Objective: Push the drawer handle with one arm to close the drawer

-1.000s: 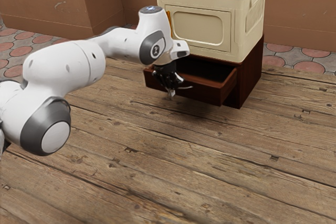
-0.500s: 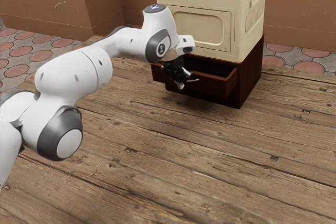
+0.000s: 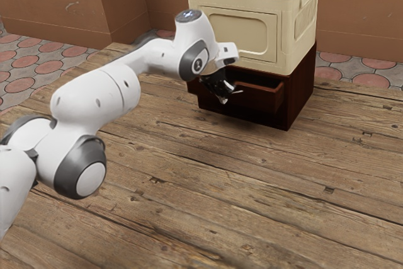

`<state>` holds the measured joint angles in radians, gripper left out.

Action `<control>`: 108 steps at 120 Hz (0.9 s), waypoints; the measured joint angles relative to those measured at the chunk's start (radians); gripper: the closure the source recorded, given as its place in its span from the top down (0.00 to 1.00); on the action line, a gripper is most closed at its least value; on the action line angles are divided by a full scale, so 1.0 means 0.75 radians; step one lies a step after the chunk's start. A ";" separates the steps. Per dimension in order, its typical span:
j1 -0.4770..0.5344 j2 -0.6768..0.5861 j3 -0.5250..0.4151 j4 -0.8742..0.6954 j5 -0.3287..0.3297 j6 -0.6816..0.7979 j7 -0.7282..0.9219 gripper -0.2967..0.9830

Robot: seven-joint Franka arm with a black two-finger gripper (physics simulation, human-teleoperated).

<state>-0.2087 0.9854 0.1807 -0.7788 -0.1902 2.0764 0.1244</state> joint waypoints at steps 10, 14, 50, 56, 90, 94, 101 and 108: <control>0.000 0.010 0.000 0.007 0.008 0.031 0.003 0.16; 0.000 0.011 0.000 0.010 0.009 0.043 0.004 0.16; 0.006 0.028 -0.024 0.033 0.014 0.154 0.009 0.16; 0.006 0.029 -0.025 0.033 0.014 0.172 0.010 0.16; 0.026 0.074 -0.026 0.058 0.014 0.277 0.013 0.15; 0.027 0.081 -0.026 0.061 0.014 0.291 0.013 0.15; 0.027 0.087 -0.029 0.064 0.014 0.312 0.013 0.16; 0.027 0.090 -0.030 0.070 0.014 0.332 0.014 0.16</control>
<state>-0.1887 1.0527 0.1582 -0.7265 -0.1797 2.3250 0.1352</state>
